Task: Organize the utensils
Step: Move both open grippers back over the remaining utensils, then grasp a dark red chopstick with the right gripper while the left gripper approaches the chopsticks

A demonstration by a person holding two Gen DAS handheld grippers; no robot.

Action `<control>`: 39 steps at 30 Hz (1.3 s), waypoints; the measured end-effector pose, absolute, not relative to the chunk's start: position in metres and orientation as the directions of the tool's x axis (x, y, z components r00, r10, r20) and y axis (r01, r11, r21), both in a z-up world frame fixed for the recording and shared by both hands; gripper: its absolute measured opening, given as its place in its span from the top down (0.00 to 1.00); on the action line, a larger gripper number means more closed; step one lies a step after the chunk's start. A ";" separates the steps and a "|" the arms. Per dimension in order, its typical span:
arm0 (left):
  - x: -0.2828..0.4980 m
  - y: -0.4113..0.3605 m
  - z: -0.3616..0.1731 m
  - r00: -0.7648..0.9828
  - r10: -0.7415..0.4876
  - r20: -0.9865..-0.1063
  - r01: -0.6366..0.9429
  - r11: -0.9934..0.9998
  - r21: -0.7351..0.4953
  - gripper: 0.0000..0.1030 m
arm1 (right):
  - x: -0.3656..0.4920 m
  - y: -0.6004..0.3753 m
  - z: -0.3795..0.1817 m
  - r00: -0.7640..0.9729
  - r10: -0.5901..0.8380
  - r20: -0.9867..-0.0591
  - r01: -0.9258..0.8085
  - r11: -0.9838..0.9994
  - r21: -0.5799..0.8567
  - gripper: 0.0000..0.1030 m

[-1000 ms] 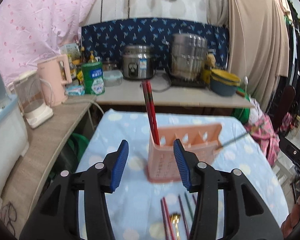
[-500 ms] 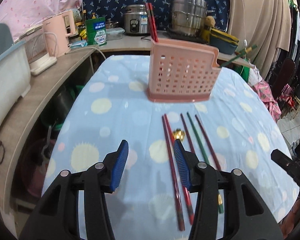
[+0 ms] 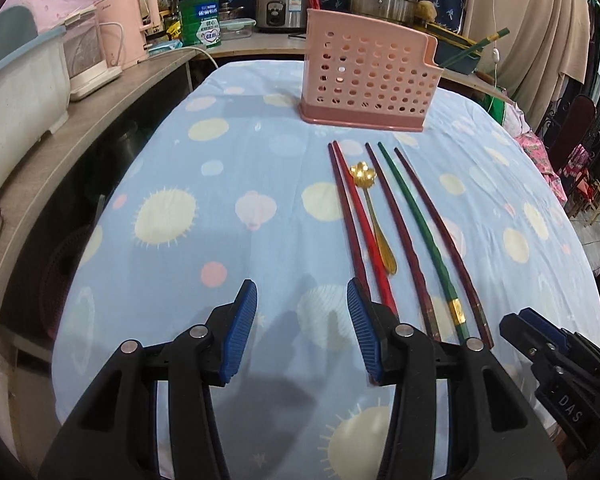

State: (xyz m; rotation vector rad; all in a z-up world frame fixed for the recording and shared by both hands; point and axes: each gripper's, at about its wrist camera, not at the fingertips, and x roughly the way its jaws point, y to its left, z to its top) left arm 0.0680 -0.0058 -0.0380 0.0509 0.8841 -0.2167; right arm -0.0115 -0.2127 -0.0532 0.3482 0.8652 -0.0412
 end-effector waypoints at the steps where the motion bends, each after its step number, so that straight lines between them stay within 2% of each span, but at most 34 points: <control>1: 0.066 -0.006 -0.039 0.613 -0.167 -0.773 0.210 0.977 -0.045 0.57 | -0.011 -0.211 -0.055 0.649 0.104 -0.754 0.172 0.945 0.278 0.69; 17: 0.052 -0.010 -0.052 0.582 -0.188 -0.792 0.235 0.970 -0.058 0.56 | -0.007 -0.200 -0.062 0.635 0.088 -0.767 0.156 0.958 0.239 0.74; 20: 0.051 -0.012 -0.053 0.577 -0.195 -0.793 0.242 0.968 -0.062 0.52 | -0.007 -0.198 -0.063 0.635 0.086 -0.768 0.150 0.961 0.231 0.75; 31: 0.049 -0.019 -0.057 0.556 -0.213 -0.803 0.262 0.962 -0.074 0.51 | -0.005 -0.197 -0.068 0.630 0.083 -0.772 0.143 0.965 0.221 0.92; 39: 0.048 -0.024 -0.061 0.547 -0.220 -0.808 0.273 0.959 -0.076 0.51 | -0.006 -0.198 -0.068 0.633 0.092 -0.769 0.141 0.963 0.231 0.93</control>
